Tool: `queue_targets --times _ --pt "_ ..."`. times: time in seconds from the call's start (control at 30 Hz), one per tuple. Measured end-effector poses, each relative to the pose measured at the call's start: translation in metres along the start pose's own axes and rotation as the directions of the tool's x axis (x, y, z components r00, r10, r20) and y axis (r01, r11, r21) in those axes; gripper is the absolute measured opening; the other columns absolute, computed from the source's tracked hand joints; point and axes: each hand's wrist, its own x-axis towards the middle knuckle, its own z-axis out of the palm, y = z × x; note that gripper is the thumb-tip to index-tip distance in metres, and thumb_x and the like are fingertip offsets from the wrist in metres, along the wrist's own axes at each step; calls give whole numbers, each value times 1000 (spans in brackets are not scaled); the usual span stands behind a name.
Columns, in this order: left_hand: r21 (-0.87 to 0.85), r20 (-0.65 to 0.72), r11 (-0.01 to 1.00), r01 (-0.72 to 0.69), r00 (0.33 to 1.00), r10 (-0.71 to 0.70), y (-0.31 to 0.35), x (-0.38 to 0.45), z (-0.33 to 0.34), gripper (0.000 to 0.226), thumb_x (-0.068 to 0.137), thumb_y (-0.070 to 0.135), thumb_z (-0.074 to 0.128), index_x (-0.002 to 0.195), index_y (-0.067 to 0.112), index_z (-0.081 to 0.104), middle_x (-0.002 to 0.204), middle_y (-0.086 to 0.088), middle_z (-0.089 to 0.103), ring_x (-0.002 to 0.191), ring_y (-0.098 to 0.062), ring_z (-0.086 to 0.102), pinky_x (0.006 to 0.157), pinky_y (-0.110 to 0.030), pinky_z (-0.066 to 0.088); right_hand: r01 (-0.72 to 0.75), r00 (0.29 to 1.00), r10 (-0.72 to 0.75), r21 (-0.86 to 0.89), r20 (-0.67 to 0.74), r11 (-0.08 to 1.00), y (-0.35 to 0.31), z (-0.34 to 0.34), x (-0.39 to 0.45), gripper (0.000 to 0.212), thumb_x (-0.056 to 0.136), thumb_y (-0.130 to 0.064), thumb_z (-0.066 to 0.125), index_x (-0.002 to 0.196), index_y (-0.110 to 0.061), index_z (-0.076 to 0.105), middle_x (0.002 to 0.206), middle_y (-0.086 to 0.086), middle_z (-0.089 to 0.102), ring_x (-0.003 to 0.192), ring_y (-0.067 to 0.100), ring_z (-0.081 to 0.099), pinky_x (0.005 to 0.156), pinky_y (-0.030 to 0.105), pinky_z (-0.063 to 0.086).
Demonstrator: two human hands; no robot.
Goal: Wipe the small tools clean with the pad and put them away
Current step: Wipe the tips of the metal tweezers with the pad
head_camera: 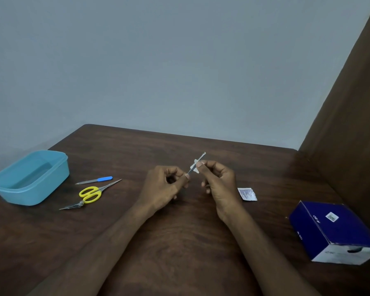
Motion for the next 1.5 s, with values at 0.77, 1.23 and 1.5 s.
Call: queue_targets --times 0.77,1.23,1.5 --pt "167 61 964 -206 978 198 0 -2 5 23 104 29 69 81 25 74 76 11 74 72 -10 71 64 -28 54 -54 996 52 33 67 998 -2 0 -4 8 95 -11 77 102 -14 76 80 -7 77 53 8 50 45 21 35" --pt "213 13 922 -324 944 329 -5 1 4 24 108 27 63 86 23 72 81 12 72 79 -9 70 68 -24 51 23 995 -19 -47 99 999 3 -6 0 12 87 -17 86 98 -14 81 84 8 79 54 12 53 47 24 40" --pt "247 24 902 -353 933 359 -7 1 3 25 107 28 64 83 23 71 78 12 70 76 -10 67 67 -20 46 -13 996 16 -32 89 999 0 -10 2 13 87 -17 87 98 -11 82 89 11 81 56 10 54 48 23 41"
